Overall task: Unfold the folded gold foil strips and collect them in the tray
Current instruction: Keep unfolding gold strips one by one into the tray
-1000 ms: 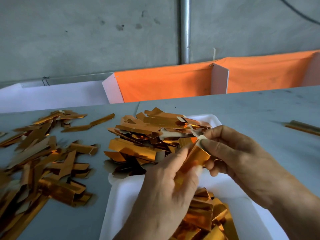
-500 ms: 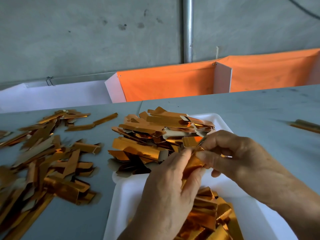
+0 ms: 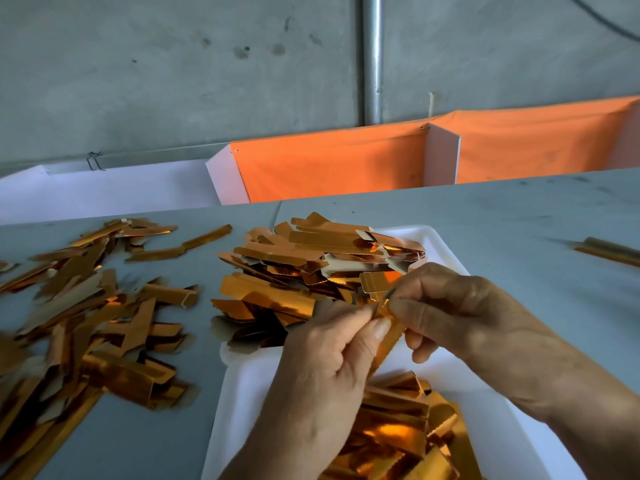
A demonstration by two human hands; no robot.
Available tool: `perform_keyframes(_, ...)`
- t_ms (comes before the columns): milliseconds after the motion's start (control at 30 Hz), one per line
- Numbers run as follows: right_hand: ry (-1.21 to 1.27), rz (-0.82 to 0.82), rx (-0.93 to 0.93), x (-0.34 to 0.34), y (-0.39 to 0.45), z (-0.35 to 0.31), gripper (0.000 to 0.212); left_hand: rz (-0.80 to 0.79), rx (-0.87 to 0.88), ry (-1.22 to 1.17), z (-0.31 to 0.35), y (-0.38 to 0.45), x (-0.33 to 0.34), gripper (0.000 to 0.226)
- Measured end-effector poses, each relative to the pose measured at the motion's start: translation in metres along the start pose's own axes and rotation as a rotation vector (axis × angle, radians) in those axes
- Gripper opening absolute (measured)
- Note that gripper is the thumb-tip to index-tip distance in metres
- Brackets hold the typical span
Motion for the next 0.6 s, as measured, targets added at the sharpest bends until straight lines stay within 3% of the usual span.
perform_keyframes(167, -0.006, 0.007, -0.009, 0.005, 0.000, -0.002, 0.014, 0.021, -0.125, -0.173, -0.010, 0.003, -0.009, 0.025)
perform_keyframes(433, -0.023, 0.020, -0.002, 0.002, -0.001, -0.005, 0.013, -0.007, -0.036, -0.198, 0.001, 0.000, -0.005, 0.025)
perform_keyframes(600, -0.095, 0.041, -0.038, 0.002, -0.001, -0.010, 0.029, 0.072, 0.151, 0.061, 0.016, -0.004, -0.004, 0.026)
Point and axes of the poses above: each hand's wrist, its own y-axis towards the middle knuckle, its own x-axis out of the palm, z = x × y, the point moved 8 cm from there along y, towards the middle knuckle, and after that the axes turned 15 degrees about -x, right-handed, at the moved point
